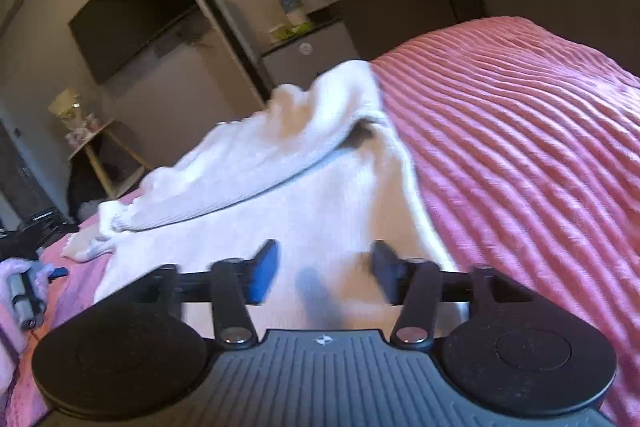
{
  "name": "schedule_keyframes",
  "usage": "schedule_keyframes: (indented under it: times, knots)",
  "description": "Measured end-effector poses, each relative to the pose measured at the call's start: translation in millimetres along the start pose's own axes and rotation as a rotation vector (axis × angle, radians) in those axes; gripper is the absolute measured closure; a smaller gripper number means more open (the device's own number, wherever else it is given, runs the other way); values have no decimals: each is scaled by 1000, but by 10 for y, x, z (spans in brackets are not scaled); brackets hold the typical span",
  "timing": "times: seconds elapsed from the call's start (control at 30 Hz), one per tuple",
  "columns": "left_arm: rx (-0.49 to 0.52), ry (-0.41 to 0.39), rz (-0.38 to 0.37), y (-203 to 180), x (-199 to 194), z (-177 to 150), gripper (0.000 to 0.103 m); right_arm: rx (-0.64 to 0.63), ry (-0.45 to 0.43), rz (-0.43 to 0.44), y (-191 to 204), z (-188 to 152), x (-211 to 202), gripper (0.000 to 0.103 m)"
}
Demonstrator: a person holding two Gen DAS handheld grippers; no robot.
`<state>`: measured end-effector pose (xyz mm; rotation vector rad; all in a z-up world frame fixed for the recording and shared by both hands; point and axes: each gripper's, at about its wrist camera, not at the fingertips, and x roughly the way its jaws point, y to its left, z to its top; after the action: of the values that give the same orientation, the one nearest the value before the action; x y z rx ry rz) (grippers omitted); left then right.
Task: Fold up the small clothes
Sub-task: 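Lay the sleeve across the sweater body and open the right gripper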
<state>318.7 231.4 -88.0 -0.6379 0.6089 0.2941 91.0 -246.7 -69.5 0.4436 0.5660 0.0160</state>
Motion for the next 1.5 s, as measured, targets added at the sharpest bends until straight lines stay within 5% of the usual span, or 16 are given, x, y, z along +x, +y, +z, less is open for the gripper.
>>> schedule_keyframes:
  times: [0.17, 0.33, 0.43, 0.5, 0.83, 1.2, 1.37, 1.5]
  knots:
    - [-214, -17, -63, 383, 261, 186, 15, -9, -11, 38, -32, -83, 74, 35]
    - [-235, -60, -40, 495, 470, 337, 32, 50, -27, 80, -139, -85, 122, 35]
    - [-272, -65, -25, 537, 536, 405, 56, 30, -32, 80, -118, -103, 158, 35]
    - [-262, -47, 4, 576, 553, 471, 94, 29, -32, 83, -113, -101, 163, 34]
    - [-201, -129, -115, 478, 110, 609, 95, 51, -34, 100, -161, -84, 158, 34]
    - [-87, -188, -293, -129, -492, 652, 95, 39, -27, 92, -115, 6, 81, 34]
    - [119, -214, -453, -817, -864, 442, 95, 44, -37, 91, -127, 31, 60, 34]
    - [328, -174, -627, -1471, -1108, -90, 95, 65, -37, 93, -166, 31, 60, 34]
